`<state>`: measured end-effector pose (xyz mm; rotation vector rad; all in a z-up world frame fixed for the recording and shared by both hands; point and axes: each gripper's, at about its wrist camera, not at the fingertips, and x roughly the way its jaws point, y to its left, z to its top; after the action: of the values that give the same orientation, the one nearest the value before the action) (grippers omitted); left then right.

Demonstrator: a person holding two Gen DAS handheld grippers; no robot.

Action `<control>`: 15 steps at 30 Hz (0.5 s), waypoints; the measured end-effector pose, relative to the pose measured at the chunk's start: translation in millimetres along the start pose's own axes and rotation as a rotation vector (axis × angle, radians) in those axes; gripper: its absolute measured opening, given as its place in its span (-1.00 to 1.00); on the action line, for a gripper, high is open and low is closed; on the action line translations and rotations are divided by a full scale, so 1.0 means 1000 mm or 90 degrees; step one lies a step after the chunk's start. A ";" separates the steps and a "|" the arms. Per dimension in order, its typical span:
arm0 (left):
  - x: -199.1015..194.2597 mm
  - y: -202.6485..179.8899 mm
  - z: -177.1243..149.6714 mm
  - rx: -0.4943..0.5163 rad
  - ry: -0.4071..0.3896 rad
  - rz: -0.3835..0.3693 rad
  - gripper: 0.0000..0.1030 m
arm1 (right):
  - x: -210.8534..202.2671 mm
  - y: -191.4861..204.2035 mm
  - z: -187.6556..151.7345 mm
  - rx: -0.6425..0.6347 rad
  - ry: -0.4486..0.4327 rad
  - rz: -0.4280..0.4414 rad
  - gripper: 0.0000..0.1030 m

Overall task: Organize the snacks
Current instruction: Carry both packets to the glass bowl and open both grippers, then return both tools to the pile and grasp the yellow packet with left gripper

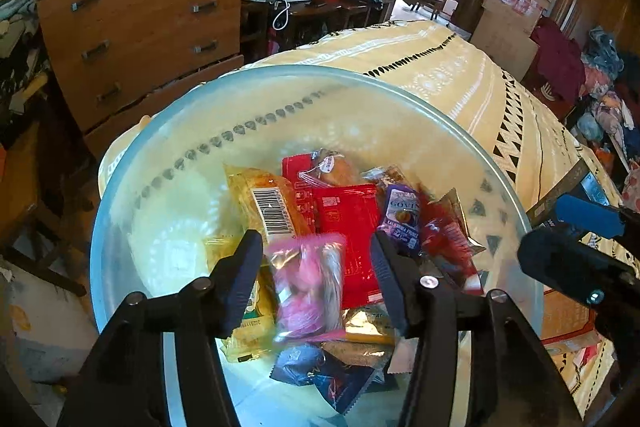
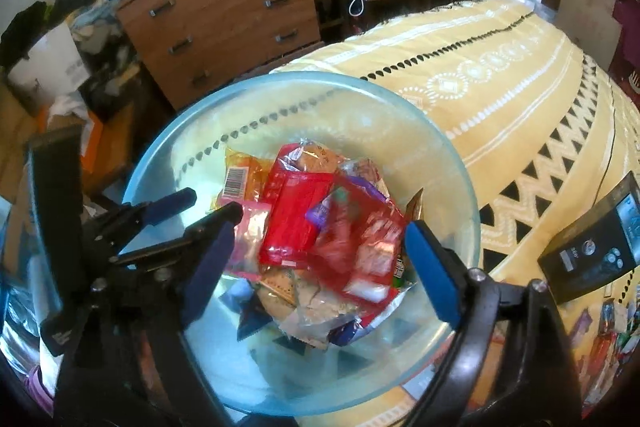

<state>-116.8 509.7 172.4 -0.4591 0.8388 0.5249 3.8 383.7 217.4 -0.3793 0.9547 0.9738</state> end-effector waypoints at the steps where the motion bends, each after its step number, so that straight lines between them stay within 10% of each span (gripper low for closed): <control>1: -0.002 -0.001 0.000 0.000 -0.003 0.003 0.11 | -0.002 0.001 0.000 -0.001 -0.003 0.001 0.71; 9: -0.079 -0.047 -0.009 0.050 -0.167 -0.038 0.13 | -0.093 0.003 -0.040 -0.021 -0.193 -0.016 0.68; 12: -0.131 -0.097 -0.033 0.126 -0.292 -0.096 0.71 | -0.170 -0.001 -0.106 -0.041 -0.385 -0.104 1.00; 15: -0.168 -0.159 -0.069 0.218 -0.358 -0.183 0.85 | -0.212 -0.026 -0.175 0.002 -0.447 -0.201 1.00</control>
<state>-154.9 303.7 292.6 -0.0968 0.3000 0.2147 -110.1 143.2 291.2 -0.1534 0.2465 0.7315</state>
